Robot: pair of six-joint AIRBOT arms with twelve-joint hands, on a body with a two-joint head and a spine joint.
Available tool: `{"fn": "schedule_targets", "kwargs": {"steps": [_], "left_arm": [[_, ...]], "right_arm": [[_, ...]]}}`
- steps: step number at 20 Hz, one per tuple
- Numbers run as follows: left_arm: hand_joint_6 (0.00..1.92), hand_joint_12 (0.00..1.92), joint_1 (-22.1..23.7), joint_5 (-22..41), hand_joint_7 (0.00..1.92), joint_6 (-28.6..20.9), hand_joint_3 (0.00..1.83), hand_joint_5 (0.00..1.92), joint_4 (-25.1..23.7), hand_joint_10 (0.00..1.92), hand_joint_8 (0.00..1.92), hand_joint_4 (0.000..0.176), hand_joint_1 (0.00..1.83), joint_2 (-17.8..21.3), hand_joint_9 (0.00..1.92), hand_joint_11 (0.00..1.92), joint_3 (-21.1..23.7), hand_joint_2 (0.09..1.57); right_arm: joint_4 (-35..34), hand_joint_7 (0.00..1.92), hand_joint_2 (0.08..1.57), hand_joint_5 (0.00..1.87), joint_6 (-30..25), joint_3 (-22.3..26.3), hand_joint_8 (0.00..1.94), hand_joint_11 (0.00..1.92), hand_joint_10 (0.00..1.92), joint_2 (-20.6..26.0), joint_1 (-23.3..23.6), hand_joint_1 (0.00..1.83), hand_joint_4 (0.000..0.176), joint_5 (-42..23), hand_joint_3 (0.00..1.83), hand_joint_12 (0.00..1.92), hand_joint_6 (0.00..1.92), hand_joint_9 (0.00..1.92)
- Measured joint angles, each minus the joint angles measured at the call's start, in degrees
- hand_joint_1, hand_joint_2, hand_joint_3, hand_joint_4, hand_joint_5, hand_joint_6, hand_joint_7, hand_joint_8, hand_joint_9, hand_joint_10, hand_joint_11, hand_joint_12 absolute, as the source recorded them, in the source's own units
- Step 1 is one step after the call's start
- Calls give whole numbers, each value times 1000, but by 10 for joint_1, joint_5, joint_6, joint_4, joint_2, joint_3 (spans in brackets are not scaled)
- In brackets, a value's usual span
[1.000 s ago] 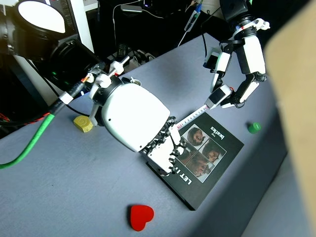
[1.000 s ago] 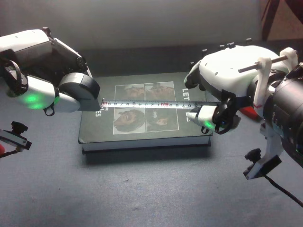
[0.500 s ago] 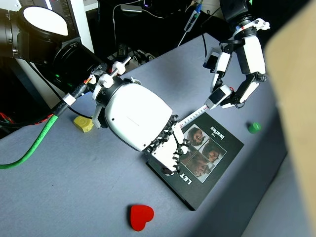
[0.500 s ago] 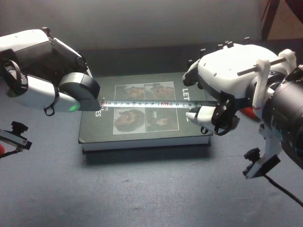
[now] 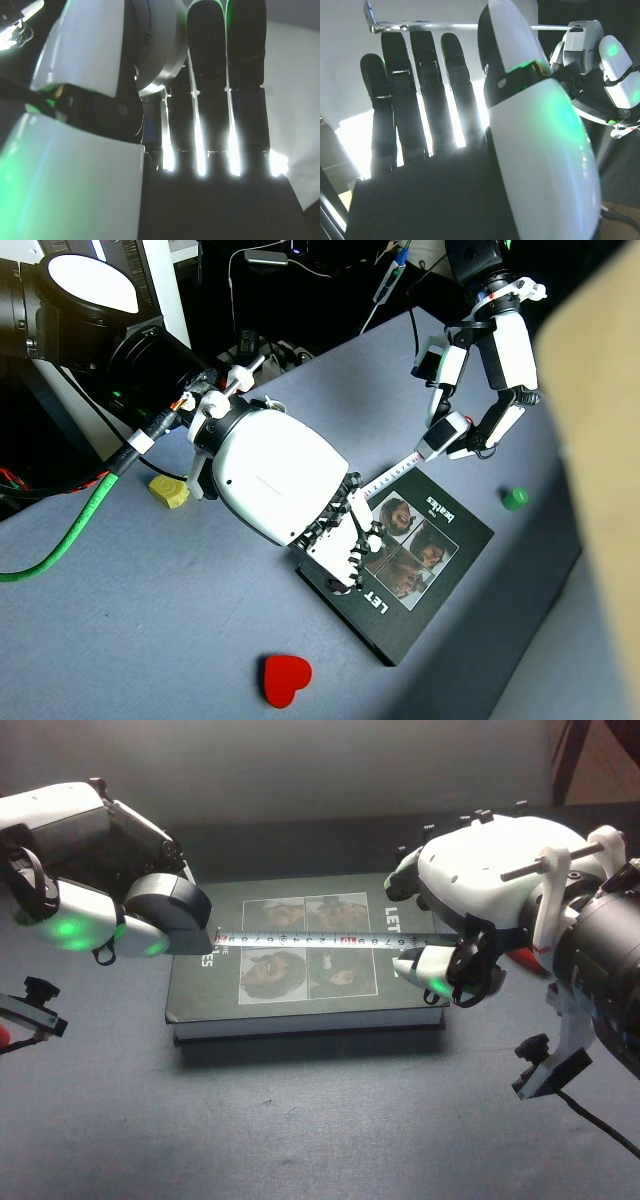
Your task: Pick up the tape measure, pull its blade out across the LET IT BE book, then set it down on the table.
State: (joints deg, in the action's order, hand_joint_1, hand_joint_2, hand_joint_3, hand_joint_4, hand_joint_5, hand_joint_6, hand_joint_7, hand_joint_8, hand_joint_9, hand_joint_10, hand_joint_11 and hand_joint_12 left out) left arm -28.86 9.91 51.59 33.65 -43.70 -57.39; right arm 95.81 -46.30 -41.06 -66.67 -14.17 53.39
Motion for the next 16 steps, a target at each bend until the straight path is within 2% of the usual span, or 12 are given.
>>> {"fn": "schedule_targets", "kwargs": {"steps": [5, 6, 7, 9, 12, 14, 16], "left_arm": [[928, 811, 0, 0, 1131, 0, 0, 948, 0, 1016, 600, 0, 1387, 0, 1082, 1009, 0, 1067], [920, 812, 0, 0, 1128, 0, 0, 955, 0, 1018, 605, 0, 1387, 0, 1082, 1012, 0, 1067], [919, 812, 0, 0, 1127, 0, 0, 956, 0, 1018, 605, 0, 1387, 0, 1081, 1012, 0, 1067], [919, 812, 0, 0, 1127, -1, 0, 956, 0, 1018, 605, 0, 1388, 0, 1081, 1011, 0, 1067], [925, 811, 0, 0, 1129, -1, 0, 955, 0, 1016, 604, 0, 1387, 0, 1079, 1009, 0, 1067], [928, 812, 0, 0, 1129, -1, 0, 956, 0, 1016, 602, 0, 1387, 0, 1079, 1010, 0, 1067], [930, 812, -2, 0, 1130, -1, 0, 954, 0, 1015, 601, 0, 1387, 0, 1079, 1011, 0, 1067]], "right_arm": [[2, 793, 1148, 592, -2, 0, 8, 219, 203, 0, 0, 874, 0, 0, 2, 1191, 2, 659], [7, 824, 1206, 902, -4, 0, 865, 366, 268, 0, 0, 1151, 0, 0, 0, 1264, 929, 784], [14, 814, 1188, 918, -7, 0, 1036, 436, 326, 0, 0, 1200, 0, 0, 0, 1308, 1186, 866], [21, 848, 1188, 860, -16, 0, 1100, 510, 544, 0, 0, 1182, 0, -1, 0, 1339, 1274, 829], [20, 851, 1187, 849, -16, 0, 1125, 502, 612, 0, 0, 1176, 14, -2, 2, 1346, 1263, 799], [20, 853, 1187, 847, -16, 0, 1112, 499, 616, 0, 0, 1177, 8, -2, 2, 1346, 1277, 798], [20, 857, 1188, 842, -16, 0, 1109, 492, 618, 0, 0, 1176, 9, -2, 1, 1344, 1282, 796]]}}
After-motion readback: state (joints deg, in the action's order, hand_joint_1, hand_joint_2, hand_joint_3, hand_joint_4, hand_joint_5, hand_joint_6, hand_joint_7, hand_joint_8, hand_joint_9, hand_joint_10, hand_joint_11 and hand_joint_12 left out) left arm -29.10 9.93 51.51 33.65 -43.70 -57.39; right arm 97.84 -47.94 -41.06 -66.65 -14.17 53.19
